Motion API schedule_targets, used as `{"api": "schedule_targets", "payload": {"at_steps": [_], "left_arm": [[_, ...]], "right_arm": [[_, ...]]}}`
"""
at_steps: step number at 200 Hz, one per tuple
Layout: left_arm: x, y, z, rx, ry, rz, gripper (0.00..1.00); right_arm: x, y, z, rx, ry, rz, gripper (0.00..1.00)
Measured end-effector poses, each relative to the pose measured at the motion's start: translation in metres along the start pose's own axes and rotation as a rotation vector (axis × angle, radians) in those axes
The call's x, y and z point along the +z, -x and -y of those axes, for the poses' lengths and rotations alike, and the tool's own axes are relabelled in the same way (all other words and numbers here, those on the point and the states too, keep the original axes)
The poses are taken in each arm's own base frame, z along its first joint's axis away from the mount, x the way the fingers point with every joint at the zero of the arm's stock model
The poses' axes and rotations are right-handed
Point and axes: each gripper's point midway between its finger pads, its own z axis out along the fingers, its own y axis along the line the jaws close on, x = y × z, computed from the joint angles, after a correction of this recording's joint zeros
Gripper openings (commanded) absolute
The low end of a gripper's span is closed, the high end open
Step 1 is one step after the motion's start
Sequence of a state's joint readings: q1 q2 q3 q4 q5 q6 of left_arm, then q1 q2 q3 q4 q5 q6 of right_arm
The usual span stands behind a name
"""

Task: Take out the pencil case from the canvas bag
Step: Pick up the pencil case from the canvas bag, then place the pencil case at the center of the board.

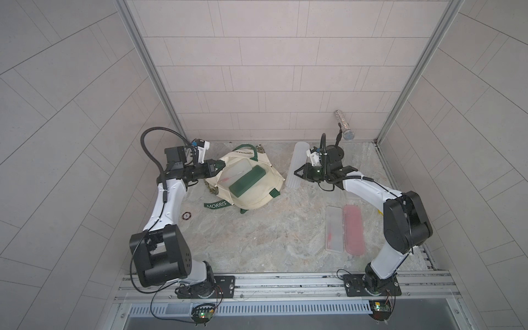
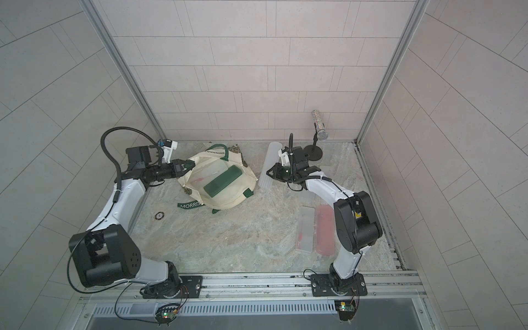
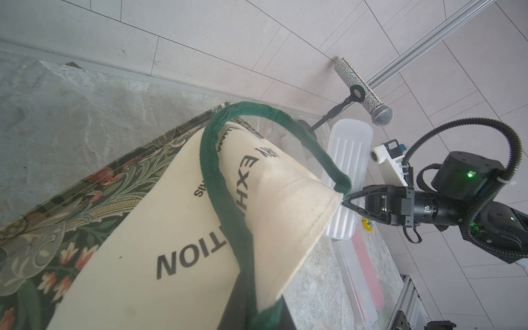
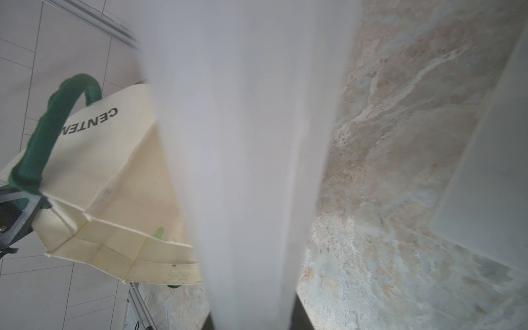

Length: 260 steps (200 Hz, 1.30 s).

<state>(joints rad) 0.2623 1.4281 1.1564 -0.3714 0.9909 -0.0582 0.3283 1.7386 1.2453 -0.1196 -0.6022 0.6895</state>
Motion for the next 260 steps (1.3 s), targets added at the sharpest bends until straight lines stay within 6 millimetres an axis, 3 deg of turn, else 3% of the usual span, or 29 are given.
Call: {"api": "schedule_targets", "payload": {"at_steps": [103,149,202,260], "left_arm": [[0.000,-0.009,0.000,0.017,-0.009,-0.002,0.00],[0.000,-0.009,-0.001,0.001,-0.015,0.003,0.00],[0.003,-0.015,-0.001,-0.059,-0.037,0.018,0.00],[0.004,-0.015,-0.003,-0.084,-0.039,0.033,0.00]], "right_arm": [[0.062,0.007,0.054,0.077,-0.097,-0.108,0.09],[0.079,0.022,0.077,0.110,-0.086,-0.114,0.09],[0.091,0.037,0.081,0.158,-0.027,-0.105,0.10],[0.099,0.044,0.082,0.175,-0.012,-0.106,0.23]]}}
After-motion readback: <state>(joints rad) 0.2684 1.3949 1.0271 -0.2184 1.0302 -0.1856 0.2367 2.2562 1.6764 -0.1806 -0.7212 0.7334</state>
